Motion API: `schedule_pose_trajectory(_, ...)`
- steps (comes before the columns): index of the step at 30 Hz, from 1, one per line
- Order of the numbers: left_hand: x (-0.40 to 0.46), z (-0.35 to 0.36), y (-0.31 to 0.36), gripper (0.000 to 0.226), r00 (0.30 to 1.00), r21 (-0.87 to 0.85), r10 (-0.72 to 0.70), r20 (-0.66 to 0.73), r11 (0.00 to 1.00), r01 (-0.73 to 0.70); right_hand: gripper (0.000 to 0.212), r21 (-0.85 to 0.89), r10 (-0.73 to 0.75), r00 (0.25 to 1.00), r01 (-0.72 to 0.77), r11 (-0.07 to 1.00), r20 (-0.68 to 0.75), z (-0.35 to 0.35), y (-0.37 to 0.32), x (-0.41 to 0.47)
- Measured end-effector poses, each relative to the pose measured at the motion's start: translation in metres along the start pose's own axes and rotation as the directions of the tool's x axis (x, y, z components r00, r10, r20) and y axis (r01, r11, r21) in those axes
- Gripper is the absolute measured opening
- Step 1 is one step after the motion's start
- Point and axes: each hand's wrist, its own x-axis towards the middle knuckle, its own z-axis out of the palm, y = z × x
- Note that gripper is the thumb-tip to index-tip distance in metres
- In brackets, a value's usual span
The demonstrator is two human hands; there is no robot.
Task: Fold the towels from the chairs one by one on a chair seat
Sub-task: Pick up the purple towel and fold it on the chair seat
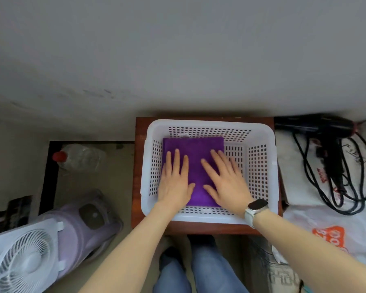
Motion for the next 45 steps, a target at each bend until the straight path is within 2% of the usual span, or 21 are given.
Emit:
schedule_pose_trajectory(2,0.007,0.001,-0.010,0.091,0.997,-0.022,-0.001,0.083,1.000,0.003,0.076,-0.116,-0.122,0.978,0.143,0.983,0.169,0.002,0.015,0.001)
schedule_pose_trajectory(4,0.014,0.001,-0.017,0.105,0.988,-0.059,0.025,0.152,0.998,-0.017,0.080,-0.131,-0.124,0.948,0.169,0.977,0.294,0.007,0.032,0.005)
schedule_pose_trajectory(6,0.017,0.001,-0.019,0.115,0.980,-0.072,0.047,0.195,0.997,-0.033,0.082,-0.140,-0.110,0.936,0.165,0.976,0.334,0.012,0.039,0.008)
schedule_pose_trajectory(9,0.018,0.002,-0.019,0.120,0.979,-0.019,0.038,0.201,0.999,-0.035,0.083,-0.196,-0.074,0.933,0.151,0.969,0.352,0.016,0.035,0.011)
schedule_pose_trajectory(13,0.016,-0.003,-0.011,0.111,0.993,0.119,-0.007,0.119,0.993,-0.007,0.080,-0.187,-0.047,0.938,0.118,0.975,0.344,0.010,0.025,0.012)
schedule_pose_trajectory(16,0.006,-0.013,-0.011,0.097,0.996,0.207,0.078,0.044,0.974,-0.086,0.077,-0.116,-0.136,0.930,0.185,0.976,0.342,0.000,0.023,0.002)
schedule_pose_trajectory(18,-0.006,-0.018,-0.018,0.089,0.987,0.289,0.146,0.060,0.944,-0.157,0.077,-0.091,-0.172,0.912,0.221,0.971,0.373,-0.003,0.023,-0.005)
schedule_pose_trajectory(22,-0.015,-0.021,-0.023,0.079,0.978,0.324,0.180,0.100,0.924,-0.204,0.084,-0.089,-0.105,0.905,0.155,0.984,0.413,0.001,0.020,-0.006)
schedule_pose_trajectory(30,-0.008,-0.018,-0.012,0.087,0.984,0.498,0.025,0.175,0.860,-0.110,0.083,-0.095,-0.026,0.915,0.070,0.993,0.404,0.000,0.008,-0.003)
schedule_pose_trajectory(33,-0.015,-0.027,-0.012,0.076,0.989,0.398,0.078,0.127,0.909,-0.122,0.065,0.007,0.018,0.921,-0.023,1.000,0.390,-0.013,-0.007,-0.003)
schedule_pose_trajectory(35,-0.032,-0.036,-0.016,0.060,0.996,0.259,0.087,-0.023,0.963,-0.078,0.048,0.145,0.052,0.952,-0.099,0.984,0.301,-0.026,-0.020,-0.002)
schedule_pose_trajectory(38,-0.077,-0.045,-0.026,0.046,0.952,-0.035,-0.142,-0.271,0.990,0.138,0.037,0.359,0.067,0.982,-0.127,0.925,0.175,-0.046,-0.049,-0.004)
schedule_pose_trajectory(41,-0.131,-0.049,-0.043,0.042,0.864,-0.261,-0.399,-0.307,0.908,0.327,0.035,0.438,0.001,0.984,-0.081,0.895,0.180,-0.060,-0.092,-0.010)
schedule_pose_trajectory(45,-0.220,-0.044,-0.074,0.039,0.662,-0.519,-0.702,-0.264,0.682,0.516,0.031,0.426,-0.200,0.966,0.112,0.898,0.167,-0.065,-0.163,-0.028)
